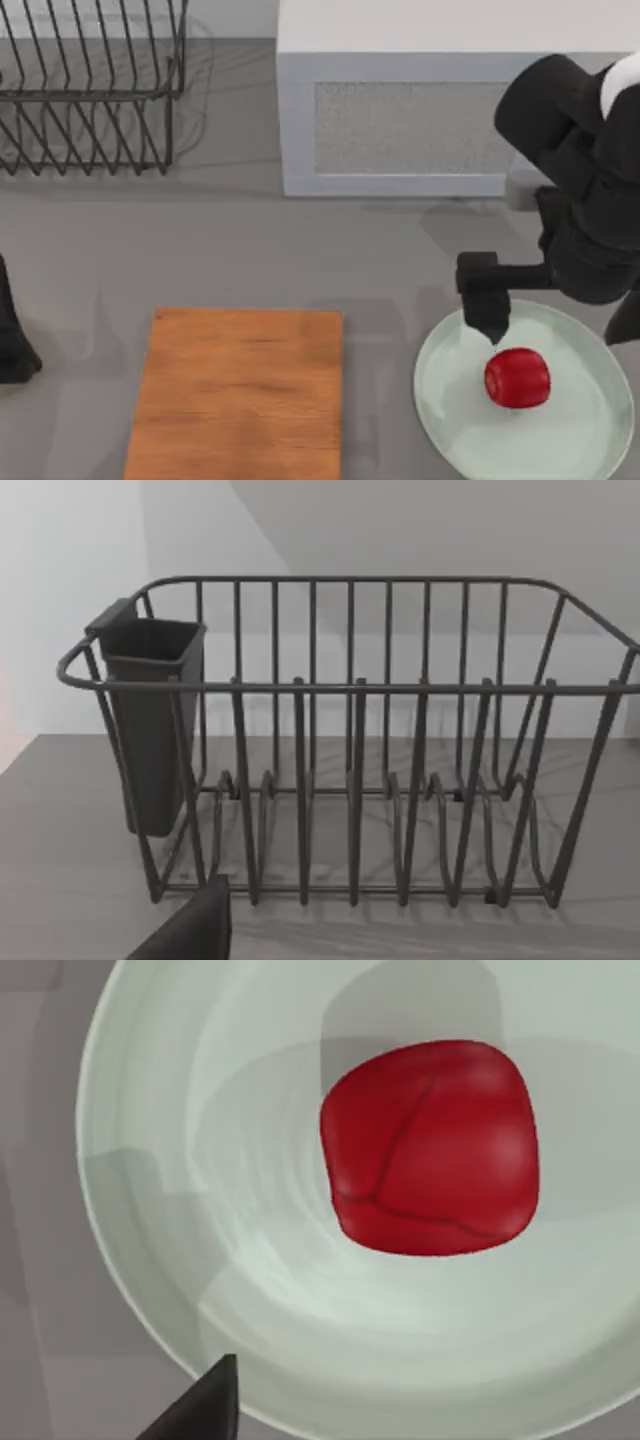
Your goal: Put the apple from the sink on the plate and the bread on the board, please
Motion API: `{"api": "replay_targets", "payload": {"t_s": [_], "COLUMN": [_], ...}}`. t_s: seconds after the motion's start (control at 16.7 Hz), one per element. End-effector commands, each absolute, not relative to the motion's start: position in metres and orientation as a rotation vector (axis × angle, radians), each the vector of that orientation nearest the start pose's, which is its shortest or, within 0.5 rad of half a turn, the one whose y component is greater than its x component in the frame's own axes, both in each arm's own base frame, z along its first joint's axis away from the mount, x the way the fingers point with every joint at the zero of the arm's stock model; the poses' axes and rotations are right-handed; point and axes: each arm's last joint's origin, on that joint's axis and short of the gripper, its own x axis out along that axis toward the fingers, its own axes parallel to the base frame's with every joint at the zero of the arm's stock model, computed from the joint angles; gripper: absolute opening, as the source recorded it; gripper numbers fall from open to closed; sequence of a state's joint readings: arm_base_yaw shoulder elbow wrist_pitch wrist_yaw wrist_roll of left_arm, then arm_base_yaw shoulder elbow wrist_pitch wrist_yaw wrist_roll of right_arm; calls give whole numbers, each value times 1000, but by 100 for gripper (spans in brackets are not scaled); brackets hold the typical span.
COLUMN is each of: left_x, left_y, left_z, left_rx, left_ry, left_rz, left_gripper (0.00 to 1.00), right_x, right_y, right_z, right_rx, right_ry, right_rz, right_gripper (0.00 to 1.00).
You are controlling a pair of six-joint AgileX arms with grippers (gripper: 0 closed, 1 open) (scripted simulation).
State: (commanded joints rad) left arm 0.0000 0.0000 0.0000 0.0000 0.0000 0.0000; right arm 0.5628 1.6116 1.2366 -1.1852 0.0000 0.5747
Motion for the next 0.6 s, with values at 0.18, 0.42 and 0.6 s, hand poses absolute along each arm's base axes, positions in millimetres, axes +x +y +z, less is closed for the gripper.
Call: {"api": "replay_targets", "payload": {"t_s": [0.18, 0.42, 0.6], "left_x": [106, 106, 106], "left_y": [-1, -1, -1], "left_z": [160, 160, 160], "left_rx": [0, 0, 0], "left_ry": [0, 0, 0], "left_rz": [0, 0, 0], "left_gripper": [100, 100, 100], "right_x": [234, 208, 178], "right_y": [140, 100, 67], "right_z": [237, 248, 248], "right_rx": [49, 122, 162], "right_ry": [1481, 1249, 993], "right_rz": [33, 109, 152], "right_gripper": [100, 100, 100]}}
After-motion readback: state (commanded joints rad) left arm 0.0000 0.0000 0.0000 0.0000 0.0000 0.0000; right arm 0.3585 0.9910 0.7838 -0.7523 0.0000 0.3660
